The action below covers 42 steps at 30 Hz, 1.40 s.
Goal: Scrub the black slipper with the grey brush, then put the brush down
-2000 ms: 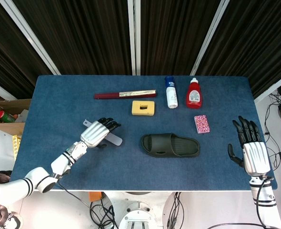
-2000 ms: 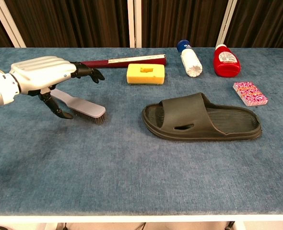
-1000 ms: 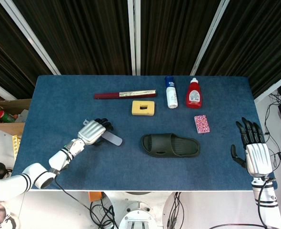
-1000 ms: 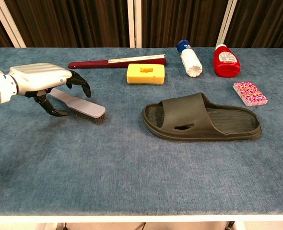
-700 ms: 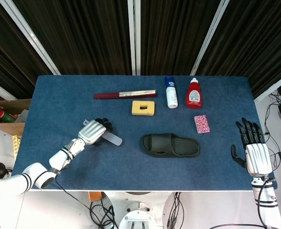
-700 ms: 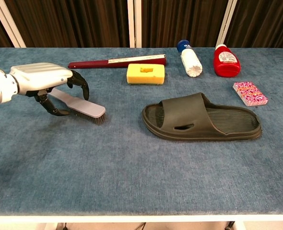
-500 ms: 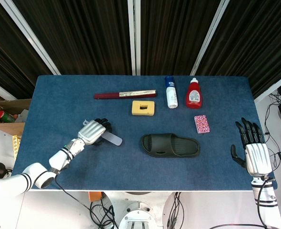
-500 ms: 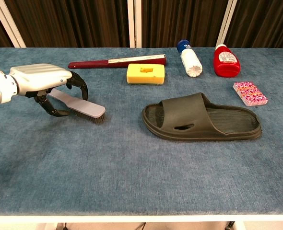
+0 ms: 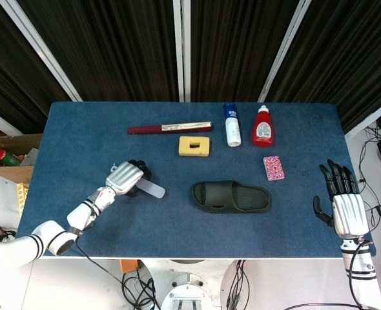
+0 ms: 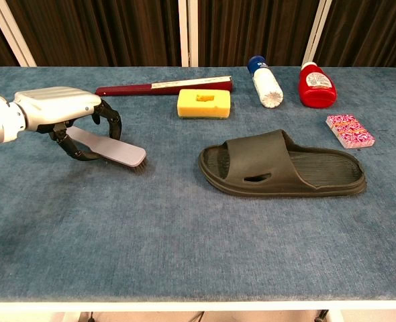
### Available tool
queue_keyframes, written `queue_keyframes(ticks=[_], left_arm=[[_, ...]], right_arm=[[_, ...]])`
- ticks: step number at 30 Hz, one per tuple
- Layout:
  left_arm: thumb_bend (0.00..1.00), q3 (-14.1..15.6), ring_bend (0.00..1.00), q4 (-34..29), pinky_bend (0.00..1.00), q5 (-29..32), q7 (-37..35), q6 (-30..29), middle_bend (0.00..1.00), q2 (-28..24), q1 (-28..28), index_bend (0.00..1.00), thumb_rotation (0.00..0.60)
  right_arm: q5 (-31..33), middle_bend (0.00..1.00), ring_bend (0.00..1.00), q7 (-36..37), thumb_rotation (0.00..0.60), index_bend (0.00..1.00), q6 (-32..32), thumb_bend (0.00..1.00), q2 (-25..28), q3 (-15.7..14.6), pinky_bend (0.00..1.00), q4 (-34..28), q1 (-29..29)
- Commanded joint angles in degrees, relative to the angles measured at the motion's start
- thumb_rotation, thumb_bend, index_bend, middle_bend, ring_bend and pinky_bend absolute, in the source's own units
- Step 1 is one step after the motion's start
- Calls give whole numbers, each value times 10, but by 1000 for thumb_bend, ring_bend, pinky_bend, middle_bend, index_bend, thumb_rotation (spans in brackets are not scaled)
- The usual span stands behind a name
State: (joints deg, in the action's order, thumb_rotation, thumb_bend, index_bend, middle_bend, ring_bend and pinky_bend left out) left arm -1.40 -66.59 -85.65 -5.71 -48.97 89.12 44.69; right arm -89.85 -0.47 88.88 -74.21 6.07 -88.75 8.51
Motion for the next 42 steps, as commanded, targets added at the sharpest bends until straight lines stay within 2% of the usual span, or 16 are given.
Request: queue_keyframes(ticks=[1, 6, 12, 17, 19, 22, 26, 28, 30, 32, 33, 35, 38, 40, 41, 42], left_arm=[[311, -5, 274, 2, 368, 1, -22, -10, 463, 4, -3, 607, 600], [321, -10, 361, 4, 434, -8, -78, -36, 571, 7, -8, 673, 600], [347, -15, 502, 0, 545, -28, -205, -77, 648, 3, -15, 718, 600], [347, -14, 867, 7, 896, -35, -258, -97, 767, 5, -19, 748, 600], [346, -17, 978, 15, 983, -35, -262, -109, 856, 11, -23, 766, 600], [356, -24, 1000, 28, 1000, -31, -258, -131, 990, 23, -31, 784, 600], [372, -30, 1000, 42, 1000, -25, -249, -143, 1000, 31, -36, 773, 600], [351, -24, 1000, 41, 1000, -28, -240, -132, 1000, 22, -33, 611, 600], [259, -20, 1000, 37, 1000, -31, -243, -129, 1000, 17, -32, 303, 573], [139, -16, 1000, 24, 1000, -27, -259, -116, 1000, 9, -32, 57, 429], [96, -16, 1000, 18, 1000, -26, -266, -113, 1000, 6, -31, 14, 365], [36, -17, 1000, 8, 1000, -22, -276, -108, 1000, 0, -31, 0, 328], [4, -17, 1000, -9, 1000, -21, -289, -101, 1000, -11, -29, 0, 376], [0, -19, 1000, -25, 1000, -17, -291, -95, 1000, -22, -28, 0, 546], [0, -24, 1000, -30, 1000, -11, -288, -99, 1000, -23, -30, 23, 589], [11, -38, 1000, -31, 1000, 3, -268, -116, 1000, -17, -37, 140, 600]], right_arm=[[0, 0, 0, 1, 600, 0, 0, 511, 0, 0, 0, 1, 0], [0, 0, 0, 3, 600, 0, -1, 512, -1, -1, 0, 3, 0], [-1, 0, 0, 7, 600, 0, -2, 511, -2, -1, 0, 6, 1], [-1, 0, 0, 12, 600, 0, -3, 504, -2, -2, 0, 8, 1], [0, 0, 0, 13, 600, 0, -3, 497, -2, -3, 0, 9, 0], [3, 0, 0, 13, 600, 0, -5, 489, -2, -2, 0, 9, 0], [7, 0, 0, 8, 600, 0, -7, 480, -2, -2, 0, 9, -1], [8, 0, 0, 7, 600, 0, -7, 484, -2, -2, 0, 9, -1], [9, 0, 0, 5, 600, 0, -8, 494, -2, -1, 0, 8, -1], [10, 0, 0, 4, 600, 0, -9, 507, -3, -2, 0, 8, 0], [10, 0, 0, 3, 600, 0, -9, 511, -3, -2, 0, 8, 0], [10, 0, 0, 1, 600, 0, -9, 517, -4, -2, 0, 8, 0], [14, 0, 0, -2, 600, 0, -9, 525, -5, -1, 0, 7, -1], [15, 0, 0, -5, 600, 0, -8, 527, -5, 1, 0, 6, -2], [15, 0, 0, -6, 600, 0, -8, 527, -5, 1, 0, 5, -2], [15, 0, 0, -6, 600, 0, -8, 527, -5, 1, 0, 5, -2]])
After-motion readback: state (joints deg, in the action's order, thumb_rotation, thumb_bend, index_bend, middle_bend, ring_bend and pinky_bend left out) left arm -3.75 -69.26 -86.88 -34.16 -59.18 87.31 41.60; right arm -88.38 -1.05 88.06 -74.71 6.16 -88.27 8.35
